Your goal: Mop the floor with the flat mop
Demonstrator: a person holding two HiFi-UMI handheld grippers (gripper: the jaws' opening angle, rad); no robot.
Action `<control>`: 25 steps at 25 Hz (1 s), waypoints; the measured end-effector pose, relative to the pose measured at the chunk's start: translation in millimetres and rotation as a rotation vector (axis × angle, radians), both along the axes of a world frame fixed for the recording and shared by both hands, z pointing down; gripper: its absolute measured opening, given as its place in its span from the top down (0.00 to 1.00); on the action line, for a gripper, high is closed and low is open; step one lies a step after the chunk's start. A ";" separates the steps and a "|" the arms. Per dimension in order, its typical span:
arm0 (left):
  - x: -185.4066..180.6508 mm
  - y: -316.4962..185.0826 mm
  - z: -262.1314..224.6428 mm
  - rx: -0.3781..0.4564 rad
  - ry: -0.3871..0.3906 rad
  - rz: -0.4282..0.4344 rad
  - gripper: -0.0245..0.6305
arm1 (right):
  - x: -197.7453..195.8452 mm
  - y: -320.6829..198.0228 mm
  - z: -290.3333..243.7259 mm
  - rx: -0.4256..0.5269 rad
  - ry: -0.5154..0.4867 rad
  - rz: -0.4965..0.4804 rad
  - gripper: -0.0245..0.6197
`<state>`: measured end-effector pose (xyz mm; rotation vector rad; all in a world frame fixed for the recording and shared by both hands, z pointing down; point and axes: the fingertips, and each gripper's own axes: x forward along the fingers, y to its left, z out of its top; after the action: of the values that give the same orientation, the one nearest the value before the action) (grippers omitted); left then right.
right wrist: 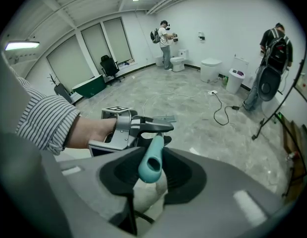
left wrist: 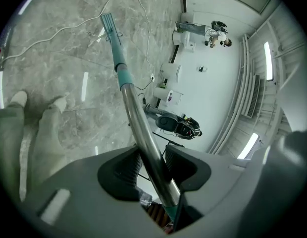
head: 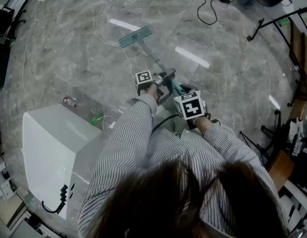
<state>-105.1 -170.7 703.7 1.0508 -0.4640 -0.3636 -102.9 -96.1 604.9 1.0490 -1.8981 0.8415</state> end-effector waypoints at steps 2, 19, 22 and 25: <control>15.4 28.0 -0.8 -0.010 -0.002 0.002 0.73 | 15.0 28.0 -0.6 -0.015 0.000 0.014 0.79; 231.2 248.1 7.3 0.004 0.025 -0.022 0.73 | 237.4 245.8 8.6 -0.018 0.008 -0.057 0.79; 262.4 284.6 7.4 0.002 0.041 -0.031 0.73 | 268.8 281.8 8.3 -0.023 0.004 -0.060 0.79; 290.3 310.9 4.0 0.025 0.047 -0.008 0.73 | 297.0 308.0 3.5 -0.016 -0.007 -0.051 0.79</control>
<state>185.2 140.2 707.7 1.0623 -0.4223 -0.4014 194.1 211.9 608.5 0.9852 -1.9127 0.8310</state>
